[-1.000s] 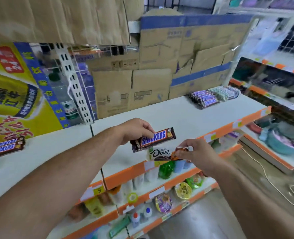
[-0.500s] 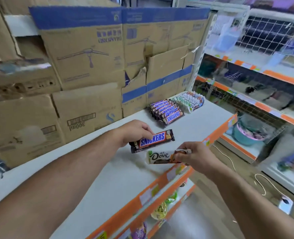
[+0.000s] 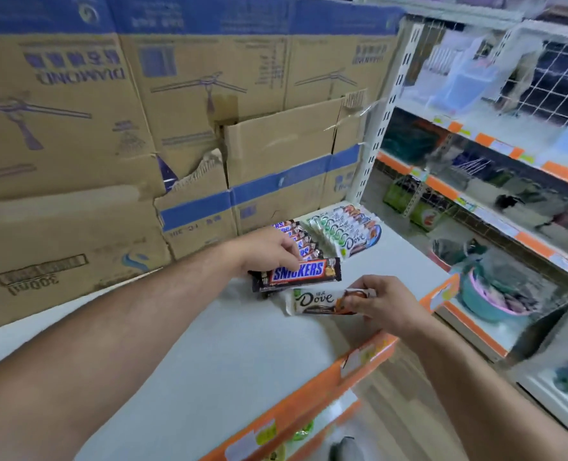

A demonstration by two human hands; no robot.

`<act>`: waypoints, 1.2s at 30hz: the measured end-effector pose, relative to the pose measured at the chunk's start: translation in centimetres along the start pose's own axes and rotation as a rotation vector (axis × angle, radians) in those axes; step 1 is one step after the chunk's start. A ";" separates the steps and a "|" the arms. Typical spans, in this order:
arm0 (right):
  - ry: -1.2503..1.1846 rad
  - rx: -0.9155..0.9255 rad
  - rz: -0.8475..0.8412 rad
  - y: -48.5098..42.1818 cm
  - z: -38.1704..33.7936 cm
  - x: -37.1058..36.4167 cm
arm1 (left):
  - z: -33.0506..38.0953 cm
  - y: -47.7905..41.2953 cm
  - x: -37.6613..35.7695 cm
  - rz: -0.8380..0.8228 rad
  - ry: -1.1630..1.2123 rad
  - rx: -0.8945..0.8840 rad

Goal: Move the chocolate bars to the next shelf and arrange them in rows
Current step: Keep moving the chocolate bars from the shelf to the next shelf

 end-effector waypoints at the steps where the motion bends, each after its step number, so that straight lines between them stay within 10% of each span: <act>1: 0.003 0.010 -0.014 -1.2 0.4 1.1 | 0.6 -0.7 -0.3 0.011 -0.021 0.010; 36: 0.430 0.393 0.261 -14.3 3.8 10.5 | 4.7 -0.8 -7.1 0.251 0.065 0.469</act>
Point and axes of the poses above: each hand's wrist, its own y-axis away from the middle knuckle, its own x-axis out of the back of the hand, z = x × y, the point moved 2 cm from there along -y, towards the middle knuckle, and after that the axes turned 2 degrees about -y, right-handed, at the moved point
